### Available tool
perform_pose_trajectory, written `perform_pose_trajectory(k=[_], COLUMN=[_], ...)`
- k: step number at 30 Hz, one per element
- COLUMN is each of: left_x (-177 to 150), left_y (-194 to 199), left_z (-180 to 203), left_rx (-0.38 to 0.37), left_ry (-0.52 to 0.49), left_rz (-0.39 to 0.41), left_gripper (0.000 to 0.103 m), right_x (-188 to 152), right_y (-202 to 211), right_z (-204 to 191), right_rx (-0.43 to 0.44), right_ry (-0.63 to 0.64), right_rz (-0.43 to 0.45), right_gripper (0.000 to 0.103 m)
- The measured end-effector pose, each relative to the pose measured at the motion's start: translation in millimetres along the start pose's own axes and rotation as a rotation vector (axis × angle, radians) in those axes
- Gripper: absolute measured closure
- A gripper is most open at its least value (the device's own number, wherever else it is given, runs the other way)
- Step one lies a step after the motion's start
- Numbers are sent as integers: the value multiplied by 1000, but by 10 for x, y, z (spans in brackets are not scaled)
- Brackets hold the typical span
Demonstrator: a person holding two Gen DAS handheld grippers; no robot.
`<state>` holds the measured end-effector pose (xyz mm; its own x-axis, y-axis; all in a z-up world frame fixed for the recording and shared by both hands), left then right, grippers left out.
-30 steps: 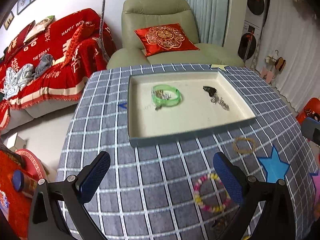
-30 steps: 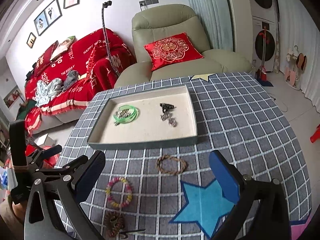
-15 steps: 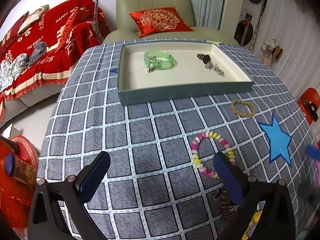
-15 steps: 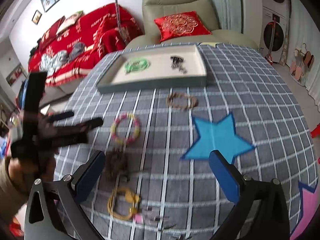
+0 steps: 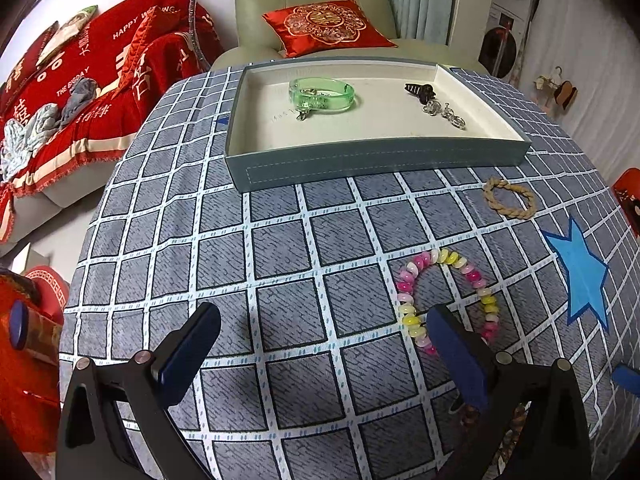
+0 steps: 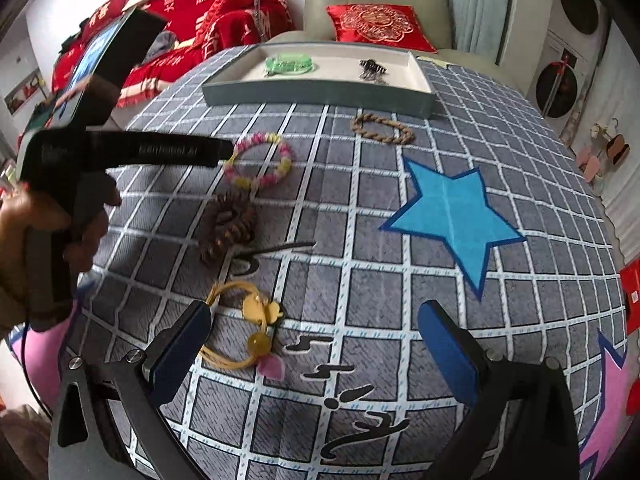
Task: Organize jewelry
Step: 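Move the left tool to the beaded bracelet while the right tool approaches the yellow hair tie, then grasp the beaded bracelet with the left tool while the right tool grasps the yellow hair tie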
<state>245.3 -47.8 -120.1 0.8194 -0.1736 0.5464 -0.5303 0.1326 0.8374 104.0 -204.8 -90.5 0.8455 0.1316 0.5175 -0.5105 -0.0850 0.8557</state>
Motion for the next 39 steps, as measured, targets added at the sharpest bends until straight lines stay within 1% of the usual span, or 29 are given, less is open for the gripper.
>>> perform_pose_trajectory(k=[6,7,8,9,13,16,18,20,21,22,23,24,25,26,28,29,31,34,39], left_x=[1,1,-3,-8,-17,-36,-30,-18,-12,-7,-5,-4,-6,-4,-6,-11,-17,-34,-80], left_y=[-61,-70,-76,-80,-89,-105,-94,-90,-80,-75,-68,-62,-48,-35,-9,5,23,39,119], left_z=[56,66,80,96,159,205,255,298,334,354,382,407,433,453,500,517,519,487,369], left_rx=[-2,-2,-3,-3,-2,-4,-20,-22,-30,-37,-47,-60,-80,-89,-103,-110,-115,-128,-158], left_ry=[-16,-18,-21,-25,-43,-57,-61,-76,-89,-95,-101,-107,-112,-121,-149,-160,-170,-160,-101], left_rz=[-10,-11,-13,-13,-15,-19,-15,-19,-15,-16,-18,-20,-21,-18,-11,-8,-5,-3,9], left_gripper=[0,0,0,0,0,0,0,0,2,7,9,15,24,28,46,53,76,78,78], right_x=[-1,-9,-18,-24,-21,-30,-34,-29,-29,-27,-27,-28,-29,-27,-28,-28,-30,-37,13], right_y=[-100,-109,-130,-143,-127,-113,-102,-99,-93,-90,-87,-82,-78,-76,-73,-75,-73,-57,42], right_z=[-95,-116,-136,-150,-206,-224,-241,-260,-281,-295,-316,-343,-372,-397,-430,-435,-432,-385,-205], right_rx=[5,4,2,-4,-1,0,-1,3,7,9,11,15,17,25,36,31,33,44,64], right_ry=[30,37,44,52,72,75,77,81,87,91,97,103,110,114,114,116,110,80,2], right_rz=[-20,-23,-30,-34,-26,-28,-32,-39,-43,-45,-46,-48,-50,-53,-58,-57,-53,-50,-26], right_gripper=[7,13,21,25,30,32,34,39,42,47,52,56,61,68,76,76,76,76,76])
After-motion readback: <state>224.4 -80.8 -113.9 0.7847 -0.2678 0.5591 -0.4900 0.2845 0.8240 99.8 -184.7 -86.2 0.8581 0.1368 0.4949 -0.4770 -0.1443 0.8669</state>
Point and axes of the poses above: each gripper's, at about its wrist camera, not at the fingertips, and y roughly against the way its jaws point, z to its right, x to its top, the point moved 8 cm from there along -y, roughly the way its jaws point
